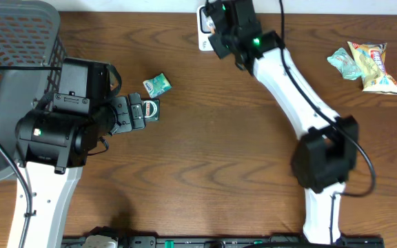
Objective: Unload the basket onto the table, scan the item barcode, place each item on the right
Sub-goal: 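Bring the orange Kleenex pack up against the white scanner face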
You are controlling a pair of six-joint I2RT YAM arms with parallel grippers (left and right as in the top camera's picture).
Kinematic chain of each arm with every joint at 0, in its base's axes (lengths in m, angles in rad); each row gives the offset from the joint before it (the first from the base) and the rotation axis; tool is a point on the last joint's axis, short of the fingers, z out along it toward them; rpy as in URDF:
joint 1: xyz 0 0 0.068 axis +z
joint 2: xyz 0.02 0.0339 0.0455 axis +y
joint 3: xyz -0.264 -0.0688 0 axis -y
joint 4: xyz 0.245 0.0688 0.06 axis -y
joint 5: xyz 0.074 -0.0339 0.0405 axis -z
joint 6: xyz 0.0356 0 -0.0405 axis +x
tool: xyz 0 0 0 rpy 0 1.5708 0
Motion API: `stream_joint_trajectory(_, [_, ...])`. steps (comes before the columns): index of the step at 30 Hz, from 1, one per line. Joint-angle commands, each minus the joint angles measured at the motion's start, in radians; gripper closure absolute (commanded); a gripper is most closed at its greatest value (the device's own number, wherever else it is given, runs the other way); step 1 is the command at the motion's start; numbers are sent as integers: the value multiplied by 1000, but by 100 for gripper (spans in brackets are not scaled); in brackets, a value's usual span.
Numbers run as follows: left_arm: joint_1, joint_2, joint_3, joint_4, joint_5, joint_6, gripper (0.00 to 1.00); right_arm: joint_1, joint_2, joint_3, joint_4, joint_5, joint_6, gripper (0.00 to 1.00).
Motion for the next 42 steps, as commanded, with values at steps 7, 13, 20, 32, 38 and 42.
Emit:
stream_joint_trajectory(7, [-2, -2, 11, -1, -9, 2, 2, -8, 219, 270, 68, 150, -317, 99])
stream_joint_trajectory(13, [-2, -2, 11, -1, -9, 2, 2, -6, 250, 270, 95, 156, -435, 99])
stream_joint_trajectory(20, [-2, -2, 11, -1, -9, 2, 2, -6, 300, 270, 185, 150, -553, 99])
stream_joint_trajectory(32, [-2, -2, 11, -1, -9, 2, 2, -18, 341, 270, 279, 137, -620, 99])
stream_joint_trajectory(38, [-2, -2, 11, -1, -9, 2, 2, -27, 341, 269, 218, 92, -621, 99])
stream_joint_trajectory(42, [-2, -2, 11, -1, -9, 2, 2, -27, 341, 269, 200, 93, -617, 99])
